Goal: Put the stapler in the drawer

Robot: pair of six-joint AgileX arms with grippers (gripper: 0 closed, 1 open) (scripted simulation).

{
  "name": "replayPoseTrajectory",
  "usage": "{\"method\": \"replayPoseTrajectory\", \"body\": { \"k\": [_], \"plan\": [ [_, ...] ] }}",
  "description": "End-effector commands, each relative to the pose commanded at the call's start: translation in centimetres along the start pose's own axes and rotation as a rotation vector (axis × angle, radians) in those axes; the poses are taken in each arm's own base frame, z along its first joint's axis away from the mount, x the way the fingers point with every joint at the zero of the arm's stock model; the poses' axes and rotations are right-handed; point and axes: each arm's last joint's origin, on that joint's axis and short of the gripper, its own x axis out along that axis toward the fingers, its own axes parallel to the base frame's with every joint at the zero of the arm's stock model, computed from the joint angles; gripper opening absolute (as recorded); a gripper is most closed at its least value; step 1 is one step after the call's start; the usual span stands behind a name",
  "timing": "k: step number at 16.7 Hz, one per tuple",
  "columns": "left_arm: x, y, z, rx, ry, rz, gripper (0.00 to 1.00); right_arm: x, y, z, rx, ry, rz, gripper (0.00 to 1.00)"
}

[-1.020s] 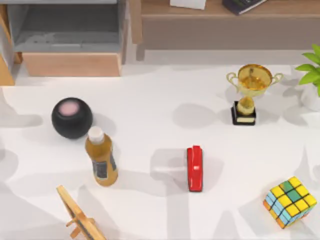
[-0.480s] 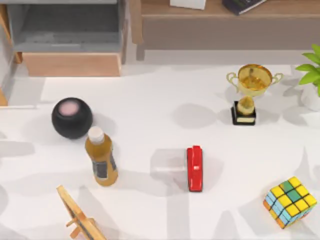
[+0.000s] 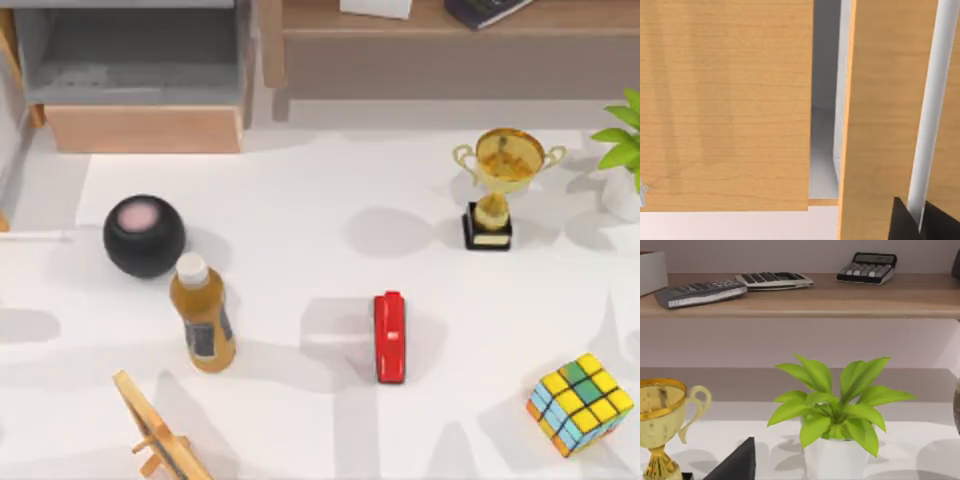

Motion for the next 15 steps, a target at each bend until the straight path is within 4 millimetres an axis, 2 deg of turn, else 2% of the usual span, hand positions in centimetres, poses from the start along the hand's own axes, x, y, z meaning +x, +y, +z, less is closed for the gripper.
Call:
{"method": "replayPoseTrajectory", "body": {
  "k": [4, 8, 15],
  "plan": [
    [-3.2, -0.1, 0.2, -0.005, 0.0, -0.005, 0.0, 0.0, 0.0, 0.0, 0.0, 0.0, 0.0, 1.0],
    [-3.4, 0.0, 0.2, -0.002, 0.0, 0.0, 0.0, 0.0, 0.0, 0.0, 0.0, 0.0, 0.0, 1.0],
    [-3.4, 0.0, 0.2, -0.002, 0.0, 0.0, 0.53, 0.0, 0.0, 0.0, 0.0, 0.0, 0.0, 1.0]
  ]
}}
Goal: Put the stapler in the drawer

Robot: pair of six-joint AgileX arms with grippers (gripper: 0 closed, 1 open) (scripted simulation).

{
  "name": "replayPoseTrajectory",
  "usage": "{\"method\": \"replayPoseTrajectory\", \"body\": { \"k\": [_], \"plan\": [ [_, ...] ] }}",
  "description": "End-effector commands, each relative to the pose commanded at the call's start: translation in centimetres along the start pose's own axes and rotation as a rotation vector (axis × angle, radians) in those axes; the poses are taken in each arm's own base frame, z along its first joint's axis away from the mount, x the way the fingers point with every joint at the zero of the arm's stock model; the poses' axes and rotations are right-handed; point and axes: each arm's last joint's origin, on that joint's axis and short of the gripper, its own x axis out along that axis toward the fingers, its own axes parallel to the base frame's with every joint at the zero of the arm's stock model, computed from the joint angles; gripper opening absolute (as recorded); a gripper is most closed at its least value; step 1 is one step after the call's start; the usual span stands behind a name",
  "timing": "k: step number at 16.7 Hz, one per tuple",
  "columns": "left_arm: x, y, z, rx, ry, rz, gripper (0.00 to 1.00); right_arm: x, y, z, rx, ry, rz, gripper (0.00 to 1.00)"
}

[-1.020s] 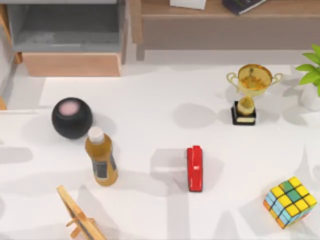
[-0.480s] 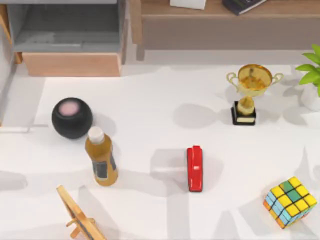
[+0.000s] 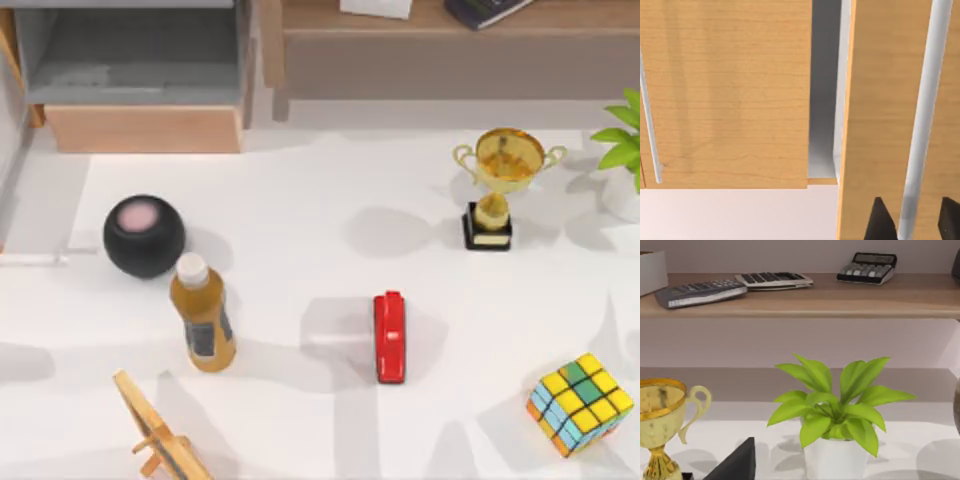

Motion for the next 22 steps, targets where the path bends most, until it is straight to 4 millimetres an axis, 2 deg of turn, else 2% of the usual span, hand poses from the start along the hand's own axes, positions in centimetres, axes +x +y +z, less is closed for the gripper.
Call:
{"method": "replayPoseTrajectory", "body": {
  "k": [6, 16, 20, 22],
  "plan": [
    [0.0, 0.0, 0.0, 0.0, 0.0, 0.0, 0.98, 0.0, 0.0, 0.0, 0.0, 0.0, 0.0, 1.0],
    [0.0, 0.0, 0.0, 0.001, -0.001, 0.001, 1.0, 0.0, 0.0, 0.0, 0.0, 0.0, 0.0, 1.0],
    [-1.7, 0.0, 0.0, 0.0, -0.002, 0.0, 1.0, 0.0, 0.0, 0.0, 0.0, 0.0, 0.0, 1.0],
    [-1.9, 0.0, 0.0, 0.001, -0.002, 0.001, 1.0, 0.0, 0.0, 0.0, 0.0, 0.0, 0.0, 1.0]
  ]
}}
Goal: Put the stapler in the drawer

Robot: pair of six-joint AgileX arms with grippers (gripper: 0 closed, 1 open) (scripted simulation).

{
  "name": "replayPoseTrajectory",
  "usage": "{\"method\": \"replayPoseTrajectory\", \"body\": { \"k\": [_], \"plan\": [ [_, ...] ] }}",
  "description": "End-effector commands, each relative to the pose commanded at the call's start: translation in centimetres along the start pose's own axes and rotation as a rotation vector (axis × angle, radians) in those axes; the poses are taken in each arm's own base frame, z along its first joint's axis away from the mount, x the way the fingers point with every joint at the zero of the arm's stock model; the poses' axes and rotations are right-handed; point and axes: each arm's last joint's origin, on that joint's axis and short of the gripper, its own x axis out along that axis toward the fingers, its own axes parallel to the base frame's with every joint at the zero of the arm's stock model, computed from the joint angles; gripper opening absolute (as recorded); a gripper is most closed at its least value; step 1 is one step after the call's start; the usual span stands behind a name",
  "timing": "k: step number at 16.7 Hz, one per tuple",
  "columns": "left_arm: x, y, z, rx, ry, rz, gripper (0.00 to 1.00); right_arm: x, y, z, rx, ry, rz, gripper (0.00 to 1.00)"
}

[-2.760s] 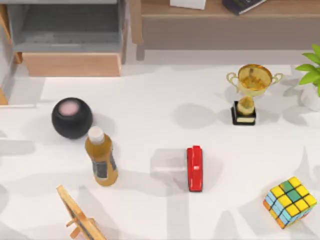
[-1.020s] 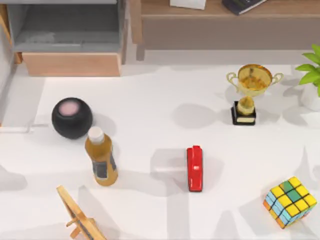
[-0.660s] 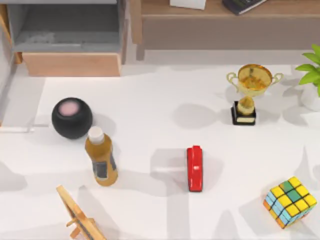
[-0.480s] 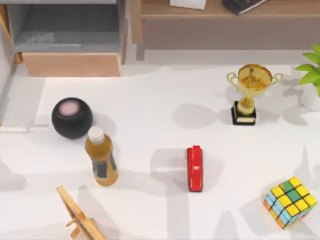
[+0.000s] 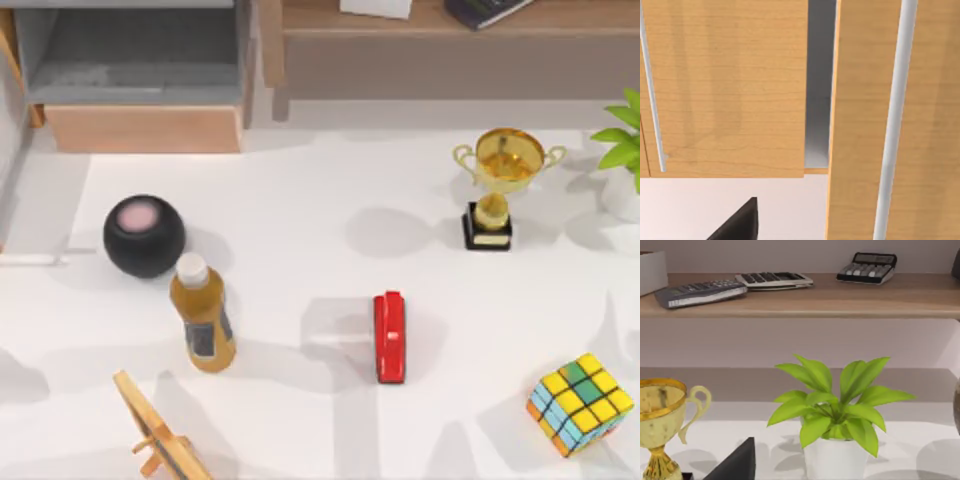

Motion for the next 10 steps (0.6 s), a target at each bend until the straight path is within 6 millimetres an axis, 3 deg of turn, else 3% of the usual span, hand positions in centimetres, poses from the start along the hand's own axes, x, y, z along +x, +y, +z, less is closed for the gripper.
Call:
{"method": "replayPoseTrajectory", "body": {
  "k": [5, 10],
  "plan": [
    [0.2, -0.1, 0.9, -0.045, -0.03, -0.019, 1.0, 0.0, 0.0, 0.0, 0.0, 0.0, 0.0, 1.0],
    [2.1, 1.3, 5.5, -0.327, -0.219, -0.109, 1.0, 0.0, 0.0, 0.0, 0.0, 0.0, 0.0, 1.0]
  ]
}}
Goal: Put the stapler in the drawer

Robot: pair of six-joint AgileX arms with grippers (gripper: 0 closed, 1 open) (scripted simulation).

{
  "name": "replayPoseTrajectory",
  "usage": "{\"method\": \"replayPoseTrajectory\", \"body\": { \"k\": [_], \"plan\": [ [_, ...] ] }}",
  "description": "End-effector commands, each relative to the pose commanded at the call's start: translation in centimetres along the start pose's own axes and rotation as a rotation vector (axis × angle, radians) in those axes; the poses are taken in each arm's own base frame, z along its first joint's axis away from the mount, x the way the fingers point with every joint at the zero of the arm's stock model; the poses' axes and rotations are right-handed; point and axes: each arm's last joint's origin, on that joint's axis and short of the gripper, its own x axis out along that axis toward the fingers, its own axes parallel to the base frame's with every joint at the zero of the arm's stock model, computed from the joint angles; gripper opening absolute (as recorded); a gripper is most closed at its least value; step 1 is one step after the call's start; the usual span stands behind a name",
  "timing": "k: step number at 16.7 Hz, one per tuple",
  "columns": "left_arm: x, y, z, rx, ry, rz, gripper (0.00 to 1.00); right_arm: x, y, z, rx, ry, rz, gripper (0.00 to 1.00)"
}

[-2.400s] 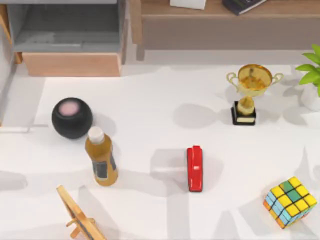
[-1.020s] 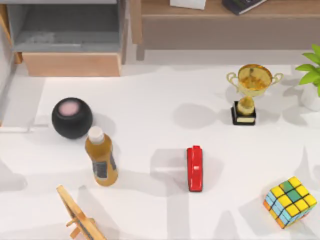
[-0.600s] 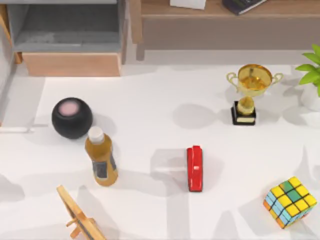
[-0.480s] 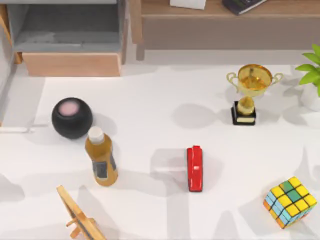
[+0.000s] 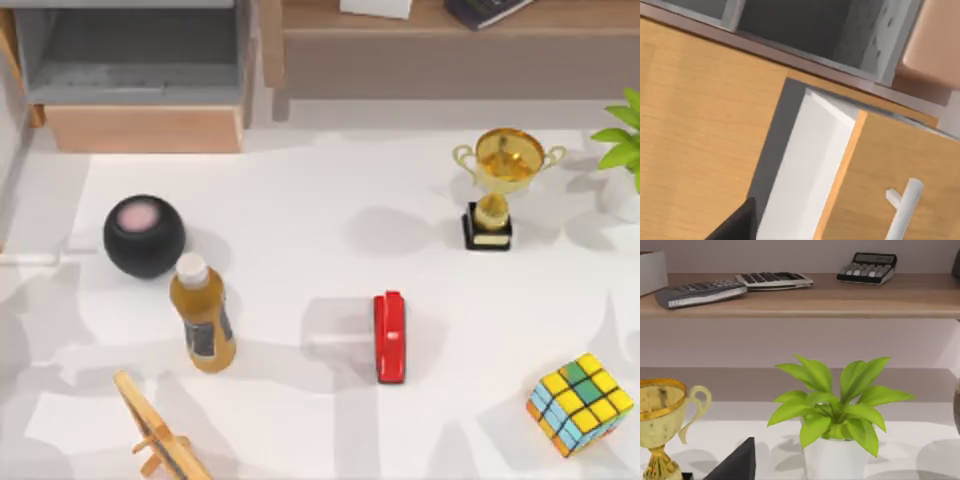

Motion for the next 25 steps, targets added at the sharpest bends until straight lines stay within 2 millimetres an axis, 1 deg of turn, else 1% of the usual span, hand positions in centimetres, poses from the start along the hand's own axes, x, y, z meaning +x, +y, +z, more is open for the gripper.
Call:
{"method": "replayPoseTrajectory", "body": {
  "k": [3, 5, 7, 9, 10, 11, 13, 14, 16, 19, 21, 22, 25],
  "plan": [
    [3.8, 1.3, 3.3, -0.258, -0.114, -0.099, 1.0, 0.0, 0.0, 0.0, 0.0, 0.0, 0.0, 1.0],
    [7.2, 2.3, 6.0, -0.467, -0.155, -0.208, 1.0, 0.0, 0.0, 0.0, 0.0, 0.0, 0.0, 1.0],
    [11.0, 2.9, 9.4, -0.699, -0.137, -0.361, 1.0, 0.0, 0.0, 0.0, 0.0, 0.0, 0.0, 1.0],
    [14.5, 2.6, 13.5, -0.929, -0.038, -0.546, 1.0, 0.0, 0.0, 0.0, 0.0, 0.0, 0.0, 1.0],
    [15.9, 2.2, 15.8, -1.034, 0.045, -0.642, 1.0, 0.0, 0.0, 0.0, 0.0, 0.0, 0.0, 1.0],
    [17.2, 1.7, 18.2, -1.124, 0.147, -0.731, 1.0, 0.0, 0.0, 0.0, 0.0, 0.0, 0.0, 1.0],
    [18.8, 0.4, 23.2, -1.249, 0.39, -0.876, 1.0, 0.0, 0.0, 0.0, 0.0, 0.0, 0.0, 1.0],
    [19.2, -0.3, 25.7, -1.284, 0.523, -0.927, 1.0, 0.0, 0.0, 0.0, 0.0, 0.0, 0.0, 1.0],
    [19.3, -1.7, 30.4, -1.308, 0.786, -0.979, 1.0, 0.0, 0.0, 0.0, 0.0, 0.0, 0.0, 1.0],
    [18.3, -3.3, 36.3, -1.273, 1.108, -0.95, 1.0, 0.0, 0.0, 0.0, 0.0, 0.0, 0.0, 1.0],
    [17.4, -4.2, 39.4, -1.231, 1.255, -0.889, 1.0, 0.0, 0.0, 0.0, 0.0, 0.0, 0.0, 1.0],
    [17.0, -4.5, 40.6, -1.211, 1.306, -0.856, 1.0, 0.0, 0.0, 0.0, 0.0, 0.0, 0.0, 1.0],
    [16.2, -5.2, 43.1, -1.159, 1.383, -0.78, 1.0, 0.0, 0.0, 0.0, 0.0, 0.0, 0.0, 1.0]
  ]
}}
